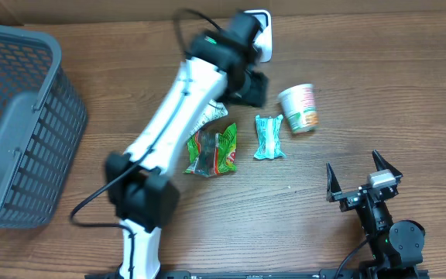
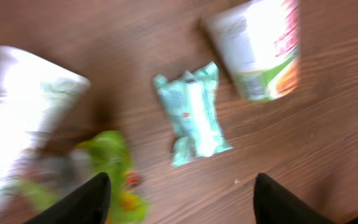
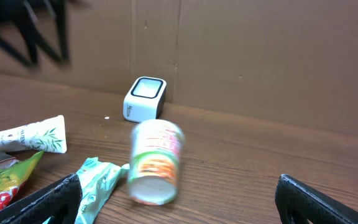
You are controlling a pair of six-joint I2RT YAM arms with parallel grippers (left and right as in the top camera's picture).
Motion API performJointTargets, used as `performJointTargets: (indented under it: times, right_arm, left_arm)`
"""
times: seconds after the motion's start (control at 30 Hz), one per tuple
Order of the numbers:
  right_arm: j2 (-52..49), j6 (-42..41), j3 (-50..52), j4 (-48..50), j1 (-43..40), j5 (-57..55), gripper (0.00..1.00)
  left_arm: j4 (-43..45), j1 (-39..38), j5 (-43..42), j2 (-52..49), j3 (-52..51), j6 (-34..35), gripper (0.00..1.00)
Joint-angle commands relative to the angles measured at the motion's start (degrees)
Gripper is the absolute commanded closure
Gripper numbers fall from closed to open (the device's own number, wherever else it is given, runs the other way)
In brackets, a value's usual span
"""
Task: Scan the item barcode
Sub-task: 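Carry the wipes pack out and drop it right of the snack bag, then retract the left gripper back over the empty basket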
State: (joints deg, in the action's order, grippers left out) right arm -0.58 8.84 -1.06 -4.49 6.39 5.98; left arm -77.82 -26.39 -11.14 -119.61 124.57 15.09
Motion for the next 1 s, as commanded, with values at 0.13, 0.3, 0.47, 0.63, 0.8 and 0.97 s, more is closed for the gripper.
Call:
performJointTargets:
  times: [0.13,0.3,0.47,0.63,0.8,0.97]
  right_arm:
    - [0.42,0.0,0.61,0.31,-0.13,0.07,0.0]
    - [0.42,0.0,0.61,0.31,-0.13,0.07,0.0]
    - [0.42,0.0,0.61,0.31,-0.13,0.07,0.0]
    - [0.42,0.0,0.61,0.28,-0.13,0.07,0.0]
    - [0.42,0.0,0.61,0.28,-0.13,0.07,0.0]
    - [0.42,0.0,0.61,0.31,-0.13,0.07,0.0]
  left_arm:
    - [-11.23,16.83,2.29,11.02,12.85,-16.39,0.2]
    - [-13.22,28.63,2.34,15.54,13.18,-20.39,0.16]
    - [-15.65,37.07,11.82,15.87,13.07,-26.49,0.14]
    - [-18.93,47.41,17.22,13.94,13.0,-24.52,0.17]
    - [-18.99,57.86,11.45,14.97,12.79,-20.74,0.23]
    - [-18.99,64.57,9.97,15.87,11.5,-17.25,0.24]
